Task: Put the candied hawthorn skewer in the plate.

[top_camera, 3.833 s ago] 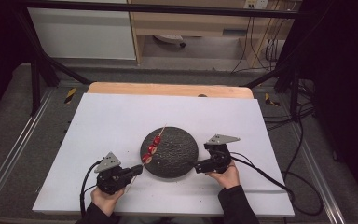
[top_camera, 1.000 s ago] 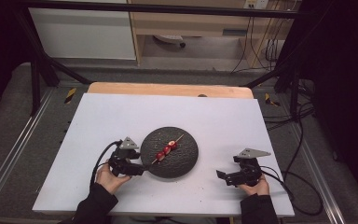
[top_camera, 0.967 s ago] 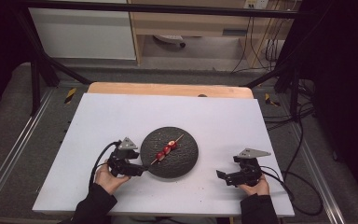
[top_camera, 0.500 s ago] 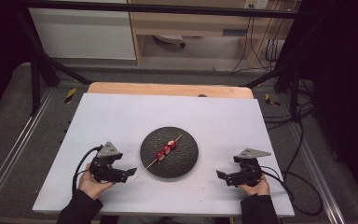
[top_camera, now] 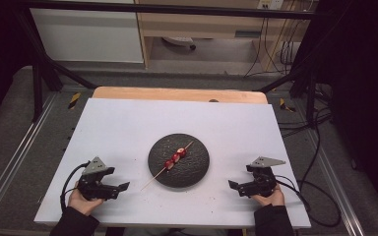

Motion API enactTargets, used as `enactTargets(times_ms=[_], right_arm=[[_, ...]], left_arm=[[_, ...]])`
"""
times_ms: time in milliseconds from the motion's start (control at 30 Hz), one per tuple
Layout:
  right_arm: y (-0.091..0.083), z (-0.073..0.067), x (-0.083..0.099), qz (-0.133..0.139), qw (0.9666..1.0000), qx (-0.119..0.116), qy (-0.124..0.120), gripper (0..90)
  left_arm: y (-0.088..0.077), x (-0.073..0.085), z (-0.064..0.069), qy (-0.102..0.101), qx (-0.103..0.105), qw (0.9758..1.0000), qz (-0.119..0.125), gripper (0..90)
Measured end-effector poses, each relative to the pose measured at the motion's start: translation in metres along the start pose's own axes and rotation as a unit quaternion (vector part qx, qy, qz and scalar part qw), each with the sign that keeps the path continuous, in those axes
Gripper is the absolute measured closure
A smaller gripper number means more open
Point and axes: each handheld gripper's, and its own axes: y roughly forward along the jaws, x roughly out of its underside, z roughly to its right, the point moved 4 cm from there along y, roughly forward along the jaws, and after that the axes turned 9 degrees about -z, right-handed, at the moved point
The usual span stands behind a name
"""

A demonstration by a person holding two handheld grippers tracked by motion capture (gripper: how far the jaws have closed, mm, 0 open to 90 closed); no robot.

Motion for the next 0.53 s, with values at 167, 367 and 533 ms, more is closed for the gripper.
enactTargets(times_ms=[167, 367, 533], right_arm=[[0.0, -0.001, 0.001, -0.002, 1.0, -0.002, 0.001, 0.2], [0.0, -0.001, 0.001, -0.002, 1.0, -0.003, 0.0, 0.2], [0.0, -0.001, 0.001, -0.003, 1.0, -0.003, 0.001, 0.2]], left_arm=[[0.002, 0.01, -0.009, -0.016, 0.002, 0.9999, 0.004, 15.7], [-0.001, 0.012, -0.013, -0.015, 0.002, 0.9998, 0.012, 15.7], [-0.001, 0.012, -0.013, -0.012, -0.002, 0.9999, 0.01, 15.7]])
